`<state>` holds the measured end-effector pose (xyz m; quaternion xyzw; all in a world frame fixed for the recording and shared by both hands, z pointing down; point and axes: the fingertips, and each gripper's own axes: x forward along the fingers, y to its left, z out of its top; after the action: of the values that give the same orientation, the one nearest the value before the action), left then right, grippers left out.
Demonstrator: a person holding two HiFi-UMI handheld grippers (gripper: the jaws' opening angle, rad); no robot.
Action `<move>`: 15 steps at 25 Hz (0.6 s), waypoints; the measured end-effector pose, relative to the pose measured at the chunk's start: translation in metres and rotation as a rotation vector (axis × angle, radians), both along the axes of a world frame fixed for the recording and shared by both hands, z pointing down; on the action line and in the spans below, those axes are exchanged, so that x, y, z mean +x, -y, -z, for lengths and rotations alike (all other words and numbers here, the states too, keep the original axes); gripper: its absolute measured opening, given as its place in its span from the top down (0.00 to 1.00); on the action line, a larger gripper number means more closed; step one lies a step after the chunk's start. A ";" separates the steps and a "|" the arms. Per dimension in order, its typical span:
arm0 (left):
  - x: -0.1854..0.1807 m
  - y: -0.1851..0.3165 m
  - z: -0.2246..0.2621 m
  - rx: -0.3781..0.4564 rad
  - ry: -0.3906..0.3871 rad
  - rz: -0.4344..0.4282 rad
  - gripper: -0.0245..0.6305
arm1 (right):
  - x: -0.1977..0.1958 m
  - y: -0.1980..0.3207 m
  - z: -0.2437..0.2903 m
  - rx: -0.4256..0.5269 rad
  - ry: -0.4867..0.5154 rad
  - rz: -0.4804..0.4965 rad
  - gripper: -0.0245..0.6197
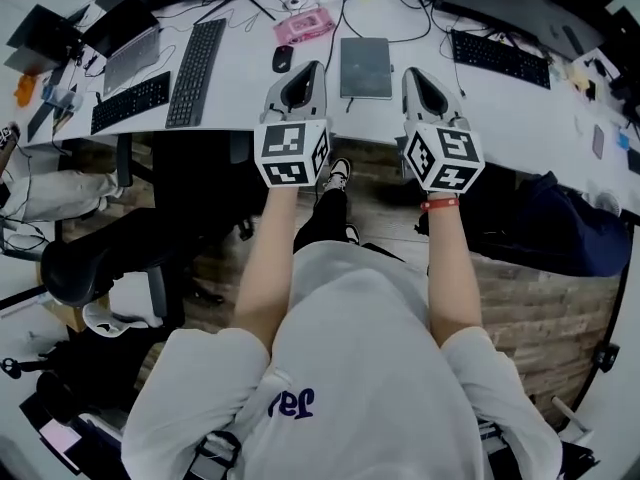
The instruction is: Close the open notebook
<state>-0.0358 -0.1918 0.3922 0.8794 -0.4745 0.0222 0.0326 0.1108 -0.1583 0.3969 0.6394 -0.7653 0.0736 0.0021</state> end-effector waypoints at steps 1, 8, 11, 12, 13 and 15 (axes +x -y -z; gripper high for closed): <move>0.001 -0.004 0.002 0.007 -0.001 -0.006 0.93 | -0.002 -0.004 0.003 0.015 -0.009 0.000 0.94; -0.002 -0.027 0.003 0.027 0.012 -0.006 0.93 | 0.008 -0.025 0.005 0.048 -0.015 -0.035 0.94; 0.003 -0.035 0.007 0.038 0.007 -0.002 0.93 | 0.010 -0.030 0.011 0.068 -0.019 -0.030 0.94; 0.005 -0.037 0.010 0.050 0.005 -0.007 0.93 | 0.010 -0.031 0.012 0.072 -0.029 -0.028 0.94; 0.006 -0.038 0.013 0.060 0.008 -0.015 0.93 | 0.010 -0.032 0.012 0.074 -0.033 -0.028 0.94; 0.008 -0.035 0.016 0.071 0.028 -0.028 0.93 | 0.011 -0.028 0.010 0.071 -0.027 -0.031 0.94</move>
<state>-0.0275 -0.1567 0.3766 0.8862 -0.4630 0.0181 -0.0058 0.1221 -0.1302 0.3869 0.6519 -0.7573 0.0380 -0.0115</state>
